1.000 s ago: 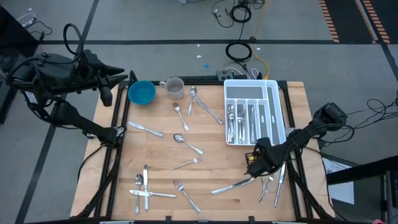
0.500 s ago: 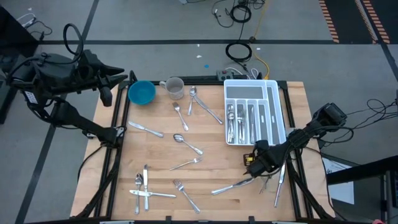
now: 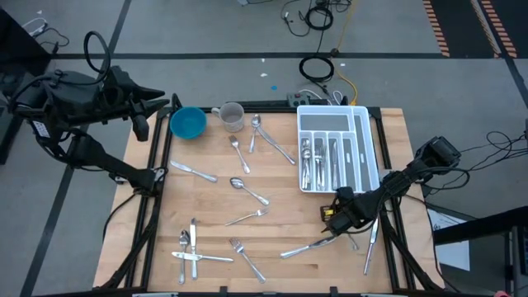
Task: Sort silverware
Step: Put the spoon in the silverware tray, then put the table knife in the silverware tray
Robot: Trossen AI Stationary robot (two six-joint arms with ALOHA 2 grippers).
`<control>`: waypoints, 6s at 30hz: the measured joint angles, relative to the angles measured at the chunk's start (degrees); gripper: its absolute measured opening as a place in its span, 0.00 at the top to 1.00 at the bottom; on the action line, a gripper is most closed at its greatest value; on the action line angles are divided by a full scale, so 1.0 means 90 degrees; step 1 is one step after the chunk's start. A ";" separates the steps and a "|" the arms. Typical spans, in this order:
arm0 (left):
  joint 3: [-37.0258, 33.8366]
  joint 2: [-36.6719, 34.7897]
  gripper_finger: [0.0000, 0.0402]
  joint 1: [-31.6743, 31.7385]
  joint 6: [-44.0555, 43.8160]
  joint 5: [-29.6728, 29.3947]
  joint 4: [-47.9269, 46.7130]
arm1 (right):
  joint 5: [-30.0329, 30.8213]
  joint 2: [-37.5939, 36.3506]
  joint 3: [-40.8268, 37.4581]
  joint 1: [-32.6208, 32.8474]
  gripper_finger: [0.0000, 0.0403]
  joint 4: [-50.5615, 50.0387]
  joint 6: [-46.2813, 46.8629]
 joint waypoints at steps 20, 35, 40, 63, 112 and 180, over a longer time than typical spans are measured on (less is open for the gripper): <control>0.0000 0.0000 0.71 0.0002 -0.0023 -0.0010 0.0000 | 0.0784 0.0031 0.0247 -0.0001 1.00 -0.0103 0.0035; 0.0000 0.0000 0.71 0.0000 0.0001 -0.0010 0.0000 | 0.1783 0.0039 0.0474 -0.0477 1.00 -0.0419 -0.0957; 0.0000 0.0000 0.71 0.0002 0.0001 -0.0010 0.0000 | 0.1945 0.0034 0.0476 -0.0546 1.00 -0.0218 -0.1538; 0.0000 0.0000 0.71 0.0000 -0.0021 -0.0010 0.0000 | 0.3147 -0.0325 0.1757 -0.2164 1.00 0.1448 -0.6829; 0.0002 0.0248 0.71 0.0002 0.0118 -0.0160 0.0000 | 0.0954 -0.0190 -0.1528 -0.6042 1.00 0.6663 -0.8311; 0.0002 0.0015 0.71 0.0000 0.0360 0.0175 0.0000 | -0.1789 0.4612 0.7031 -0.7482 0.50 0.0384 -1.1280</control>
